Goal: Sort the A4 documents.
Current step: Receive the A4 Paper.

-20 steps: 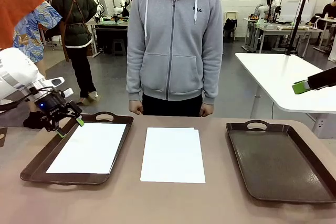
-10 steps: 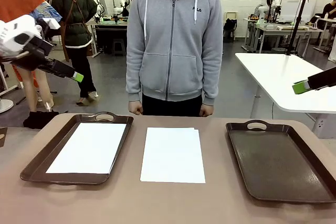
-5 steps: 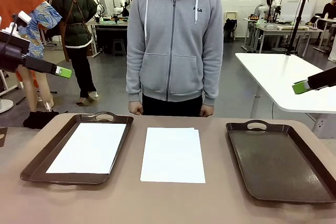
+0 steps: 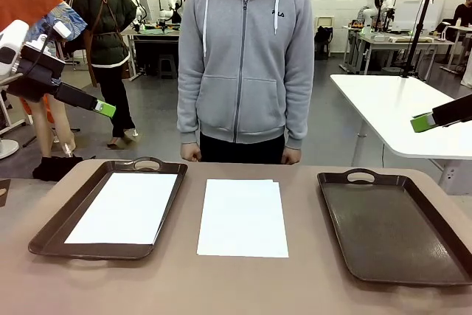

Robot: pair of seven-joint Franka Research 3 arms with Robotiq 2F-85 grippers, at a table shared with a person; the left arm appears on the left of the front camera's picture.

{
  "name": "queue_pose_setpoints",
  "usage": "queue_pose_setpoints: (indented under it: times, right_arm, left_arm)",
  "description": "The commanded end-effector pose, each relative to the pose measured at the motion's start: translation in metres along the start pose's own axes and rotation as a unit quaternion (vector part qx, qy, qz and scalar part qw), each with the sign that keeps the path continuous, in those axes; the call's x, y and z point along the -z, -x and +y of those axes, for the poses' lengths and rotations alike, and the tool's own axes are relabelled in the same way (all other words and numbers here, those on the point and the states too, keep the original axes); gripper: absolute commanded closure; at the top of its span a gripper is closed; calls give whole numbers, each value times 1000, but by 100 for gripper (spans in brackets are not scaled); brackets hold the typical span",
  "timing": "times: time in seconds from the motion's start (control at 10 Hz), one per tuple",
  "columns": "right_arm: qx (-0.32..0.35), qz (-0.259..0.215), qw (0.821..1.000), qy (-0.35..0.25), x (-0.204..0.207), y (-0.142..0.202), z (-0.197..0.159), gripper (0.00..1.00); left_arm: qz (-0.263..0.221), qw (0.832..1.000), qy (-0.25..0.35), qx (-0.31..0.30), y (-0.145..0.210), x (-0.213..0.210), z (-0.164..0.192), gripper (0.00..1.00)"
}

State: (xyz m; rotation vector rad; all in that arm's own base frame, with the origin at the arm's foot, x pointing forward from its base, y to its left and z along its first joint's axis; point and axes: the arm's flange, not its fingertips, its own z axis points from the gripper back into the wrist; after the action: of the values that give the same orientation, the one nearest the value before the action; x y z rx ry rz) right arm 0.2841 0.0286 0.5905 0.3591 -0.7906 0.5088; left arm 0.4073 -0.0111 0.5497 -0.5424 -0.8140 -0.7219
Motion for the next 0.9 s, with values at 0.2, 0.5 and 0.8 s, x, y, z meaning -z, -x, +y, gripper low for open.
queue_pose_setpoints:
  times: [0.2, 0.5, 0.8]
  right_arm:
    - [-1, 0, 1000, -9, 1, 0, -2, 0]
    - [-1, 0, 1000, -9, 1, 0, -2, 0]
    - [-1, 0, 1000, -9, 1, 0, -2, 0]
  left_arm:
    - [2, 1000, -4, 2, -1, 0, -1, 0]
    - [2, 1000, -4, 2, -1, 0, -1, 0]
    - [2, 1000, -4, 2, -1, 0, -1, 0]
